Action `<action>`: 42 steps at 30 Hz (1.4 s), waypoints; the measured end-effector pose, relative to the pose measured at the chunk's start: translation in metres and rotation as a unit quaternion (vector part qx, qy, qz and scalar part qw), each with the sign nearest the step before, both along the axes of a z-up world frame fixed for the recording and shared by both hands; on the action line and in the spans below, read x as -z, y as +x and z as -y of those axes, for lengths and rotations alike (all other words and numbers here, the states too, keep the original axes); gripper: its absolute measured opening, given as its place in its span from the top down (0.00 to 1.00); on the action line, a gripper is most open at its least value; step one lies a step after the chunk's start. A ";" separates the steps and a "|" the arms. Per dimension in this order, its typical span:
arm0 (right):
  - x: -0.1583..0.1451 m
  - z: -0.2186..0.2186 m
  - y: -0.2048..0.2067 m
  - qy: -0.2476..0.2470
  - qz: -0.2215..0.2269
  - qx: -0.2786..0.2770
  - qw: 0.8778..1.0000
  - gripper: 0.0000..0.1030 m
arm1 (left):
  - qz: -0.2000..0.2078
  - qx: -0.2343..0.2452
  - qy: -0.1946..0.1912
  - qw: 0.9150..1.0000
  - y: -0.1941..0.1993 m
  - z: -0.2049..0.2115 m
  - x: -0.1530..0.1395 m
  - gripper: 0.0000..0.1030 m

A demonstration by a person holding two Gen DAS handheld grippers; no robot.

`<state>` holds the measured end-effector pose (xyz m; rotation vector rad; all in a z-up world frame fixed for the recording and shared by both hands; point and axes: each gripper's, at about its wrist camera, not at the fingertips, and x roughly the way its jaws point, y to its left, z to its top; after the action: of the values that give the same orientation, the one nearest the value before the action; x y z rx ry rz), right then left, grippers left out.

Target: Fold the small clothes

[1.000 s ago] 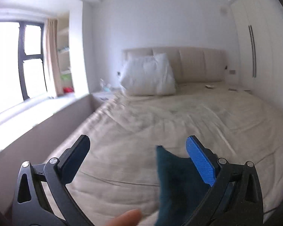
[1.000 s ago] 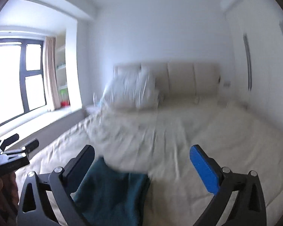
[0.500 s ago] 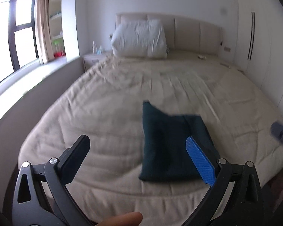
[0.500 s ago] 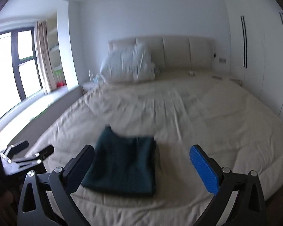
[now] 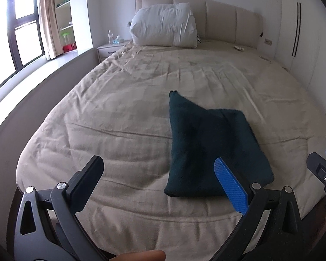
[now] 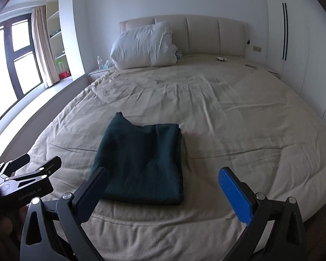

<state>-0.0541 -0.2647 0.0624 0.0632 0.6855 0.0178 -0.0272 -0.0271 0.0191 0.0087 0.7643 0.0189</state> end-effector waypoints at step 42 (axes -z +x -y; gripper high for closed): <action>0.019 -0.003 0.007 0.007 -0.024 0.000 1.000 0.00 | -0.021 0.002 0.005 1.000 0.011 0.000 0.026 0.00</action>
<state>-0.0475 -0.2612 0.0439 0.0777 0.7333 0.0220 -0.0164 -0.0267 -0.0073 0.0200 0.8064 0.0193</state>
